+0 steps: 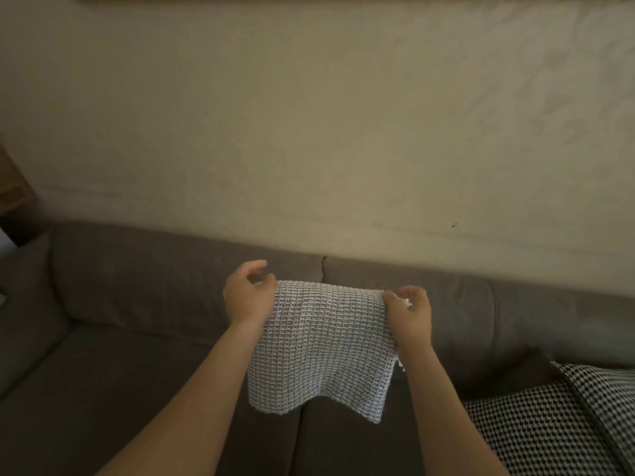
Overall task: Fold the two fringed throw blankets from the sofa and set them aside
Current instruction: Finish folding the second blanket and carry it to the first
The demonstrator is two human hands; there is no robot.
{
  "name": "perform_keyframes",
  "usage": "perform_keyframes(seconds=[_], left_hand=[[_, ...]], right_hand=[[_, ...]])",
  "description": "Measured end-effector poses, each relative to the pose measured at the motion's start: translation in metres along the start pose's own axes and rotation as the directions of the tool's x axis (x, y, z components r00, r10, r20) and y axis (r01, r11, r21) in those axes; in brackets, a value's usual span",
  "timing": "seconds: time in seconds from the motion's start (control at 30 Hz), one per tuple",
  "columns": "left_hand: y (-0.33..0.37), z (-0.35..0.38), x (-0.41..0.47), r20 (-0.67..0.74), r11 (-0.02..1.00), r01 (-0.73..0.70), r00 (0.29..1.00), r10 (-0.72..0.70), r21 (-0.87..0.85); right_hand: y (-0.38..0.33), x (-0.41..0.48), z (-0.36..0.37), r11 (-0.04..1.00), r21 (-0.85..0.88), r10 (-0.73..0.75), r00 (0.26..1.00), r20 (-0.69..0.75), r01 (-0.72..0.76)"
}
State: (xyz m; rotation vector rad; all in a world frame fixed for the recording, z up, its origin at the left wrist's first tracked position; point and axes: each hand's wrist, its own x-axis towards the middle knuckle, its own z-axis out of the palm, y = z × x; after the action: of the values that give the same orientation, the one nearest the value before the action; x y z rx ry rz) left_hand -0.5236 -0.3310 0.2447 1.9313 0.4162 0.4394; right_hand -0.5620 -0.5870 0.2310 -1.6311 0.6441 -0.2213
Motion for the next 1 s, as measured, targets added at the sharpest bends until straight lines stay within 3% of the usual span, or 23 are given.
perform_keyframes(seconds=[0.07, 0.1, 0.2, 0.27, 0.4, 0.47, 0.53, 0.67, 0.77, 0.87, 0.93, 1.0], left_hand=[[0.004, 0.002, -0.004, 0.026, 0.981, -0.163, 0.987, 0.161, 0.107], [0.007, 0.001, -0.005, 0.083, 0.975, -0.183, 0.981, 0.173, 0.126], [0.014, -0.009, 0.001, 0.403, 0.978, -0.136, 0.913, 0.063, 0.156], [0.016, -0.015, 0.008, 0.567, 0.939, -0.223, 0.823, 0.039, 0.26], [0.024, -0.021, 0.011, 0.699, 0.717, -0.472, 0.715, -0.03, 0.513], [0.025, -0.018, 0.008, 0.708, 0.585, -0.552, 0.704, -0.054, 0.594], [0.024, -0.013, 0.003, 0.669, 0.503, -0.579, 0.743, 0.003, 0.641], [0.027, 0.0, -0.005, 0.462, 0.508, -0.473, 0.873, 0.158, 0.72], [0.024, 0.005, -0.003, 0.383, 0.479, -0.397, 0.914, 0.132, 0.783], [0.018, 0.001, 0.003, 0.355, 0.452, -0.368, 0.928, 0.116, 0.813], [0.013, -0.003, 0.005, 0.364, 0.448, -0.379, 0.923, 0.123, 0.81], [0.01, -0.006, 0.005, 0.39, 0.455, -0.407, 0.911, 0.134, 0.792]], right_hand=[[-0.002, 0.001, 0.001, 0.992, -0.106, -0.068, 0.998, 0.001, 0.068], [-0.003, 0.003, 0.0, 0.988, -0.132, -0.081, 0.996, 0.022, 0.083], [-0.005, 0.01, -0.004, 0.981, -0.169, -0.07, 0.986, 0.149, 0.095], [-0.008, 0.013, -0.009, 0.984, -0.152, -0.045, 0.963, 0.264, 0.088], [-0.012, 0.021, -0.019, 0.956, -0.214, -0.054, 0.834, 0.549, 0.203], [-0.01, 0.021, -0.019, 0.882, -0.339, -0.071, 0.803, 0.592, 0.328], [-0.009, 0.017, -0.013, 0.762, -0.498, -0.056, 0.809, 0.586, 0.414], [-0.003, 0.012, 0.001, 0.58, -0.704, -0.052, 0.882, 0.469, 0.409], [-0.002, 0.012, 0.006, 0.525, -0.752, -0.124, 0.91, 0.395, 0.398], [-0.007, 0.006, 0.005, 0.407, -0.813, -0.224, 0.908, 0.354, 0.417], [-0.017, 0.003, 0.002, 0.416, -0.767, -0.258, 0.872, 0.415, 0.488], [-0.026, 0.0, 0.001, 0.597, -0.608, -0.264, 0.844, 0.468, 0.524]])
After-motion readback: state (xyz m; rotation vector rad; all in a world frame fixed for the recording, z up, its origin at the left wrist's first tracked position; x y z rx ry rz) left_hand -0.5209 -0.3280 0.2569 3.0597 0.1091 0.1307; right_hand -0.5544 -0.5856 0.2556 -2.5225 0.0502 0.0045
